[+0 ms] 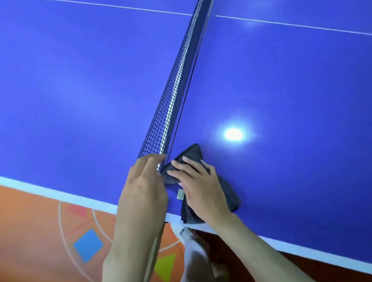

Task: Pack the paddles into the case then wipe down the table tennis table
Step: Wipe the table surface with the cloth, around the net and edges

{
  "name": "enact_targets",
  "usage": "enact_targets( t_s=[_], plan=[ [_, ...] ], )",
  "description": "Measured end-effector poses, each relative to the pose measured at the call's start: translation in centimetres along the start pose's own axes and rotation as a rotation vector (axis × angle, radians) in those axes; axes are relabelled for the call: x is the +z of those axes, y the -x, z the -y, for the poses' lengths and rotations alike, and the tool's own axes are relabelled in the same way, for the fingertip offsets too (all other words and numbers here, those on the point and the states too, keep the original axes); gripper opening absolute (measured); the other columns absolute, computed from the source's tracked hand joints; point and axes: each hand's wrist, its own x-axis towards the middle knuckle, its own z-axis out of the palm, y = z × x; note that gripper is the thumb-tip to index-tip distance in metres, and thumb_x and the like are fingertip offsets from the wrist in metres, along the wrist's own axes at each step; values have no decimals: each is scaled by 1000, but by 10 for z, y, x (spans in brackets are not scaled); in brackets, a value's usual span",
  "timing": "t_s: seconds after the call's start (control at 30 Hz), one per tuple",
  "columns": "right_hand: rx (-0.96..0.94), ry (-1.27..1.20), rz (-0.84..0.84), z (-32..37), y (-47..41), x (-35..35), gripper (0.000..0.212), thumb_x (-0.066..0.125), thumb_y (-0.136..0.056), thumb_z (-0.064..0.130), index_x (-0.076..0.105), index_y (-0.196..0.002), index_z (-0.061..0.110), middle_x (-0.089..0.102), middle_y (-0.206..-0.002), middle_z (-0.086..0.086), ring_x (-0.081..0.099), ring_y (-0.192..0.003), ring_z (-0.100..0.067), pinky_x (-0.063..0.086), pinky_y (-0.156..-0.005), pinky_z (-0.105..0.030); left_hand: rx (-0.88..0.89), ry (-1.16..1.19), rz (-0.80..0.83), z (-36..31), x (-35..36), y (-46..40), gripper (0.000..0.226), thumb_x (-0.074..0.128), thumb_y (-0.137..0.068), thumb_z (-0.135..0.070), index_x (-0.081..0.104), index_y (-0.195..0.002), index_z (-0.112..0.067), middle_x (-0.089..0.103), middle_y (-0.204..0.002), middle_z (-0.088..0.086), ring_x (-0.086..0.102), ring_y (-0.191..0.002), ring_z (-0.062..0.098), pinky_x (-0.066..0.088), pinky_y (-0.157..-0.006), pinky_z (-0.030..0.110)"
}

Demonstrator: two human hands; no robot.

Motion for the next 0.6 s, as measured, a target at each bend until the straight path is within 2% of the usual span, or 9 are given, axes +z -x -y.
enact_targets(
  t_s=[0.1, 0.17, 0.23, 0.33, 0.43, 0.53, 0.6],
  plan=[
    [32, -9, 28, 17, 28, -2, 56, 74, -85, 8, 61, -133, 33, 49, -155, 20, 40, -148, -11, 38, -112, -42, 50, -22, 39, -1, -13, 19, 39, 47, -101, 1, 62, -133, -15, 59, -133, -3, 54, -121, 19, 42, -88, 24],
    [77, -24, 33, 31, 46, -2, 59, 75, -82, 5, 61, -132, 33, 50, -154, 20, 41, -147, -11, 40, -110, -41, 64, -40, 56, 0, -21, 29, 38, 47, -101, 0, 62, -133, -15, 59, -134, -3, 54, -120, 18, 38, -85, 18],
    [119, -32, 38, 43, 63, -2, 66, 79, -78, 1, 61, -134, 31, 51, -154, 18, 41, -147, -12, 42, -108, -42, 72, -48, 76, 2, -29, 36, 37, 46, -102, -2, 62, -132, -15, 59, -134, -3, 55, -119, 19, 42, -84, 23],
    [172, -26, 75, 57, 82, -3, 75, 82, -74, -3, 61, -137, 31, 50, -156, 17, 41, -148, -14, 43, -105, -43, 125, -36, 112, 10, -39, 45, 33, 49, -101, -2, 64, -129, -10, 61, -131, 3, 59, -116, 27, 44, -92, 28],
    [238, -32, 120, 66, 93, -6, 76, 81, -75, -5, 61, -138, 33, 50, -155, 18, 41, -147, -13, 43, -101, -41, 92, 17, 125, 21, -51, 51, 31, 52, -102, -5, 64, -129, -14, 60, -131, -2, 56, -118, 22, 46, -94, 32],
    [297, -70, 155, 73, 100, -16, 68, 74, -86, -4, 61, -140, 34, 50, -153, 20, 39, -146, -10, 44, -101, -42, 88, 64, 164, 30, -69, 57, 31, 51, -103, -10, 63, -129, -19, 59, -132, -6, 54, -120, 18, 48, -93, 37],
    [357, -155, 107, 77, 105, -23, 54, 66, -97, 0, 62, -141, 31, 55, -148, 18, 44, -140, -10, 48, -103, -44, 121, 60, 213, 38, -84, 58, 30, 50, -103, -13, 63, -130, -21, 60, -132, -6, 53, -120, 19, 48, -93, 39]
  ],
)
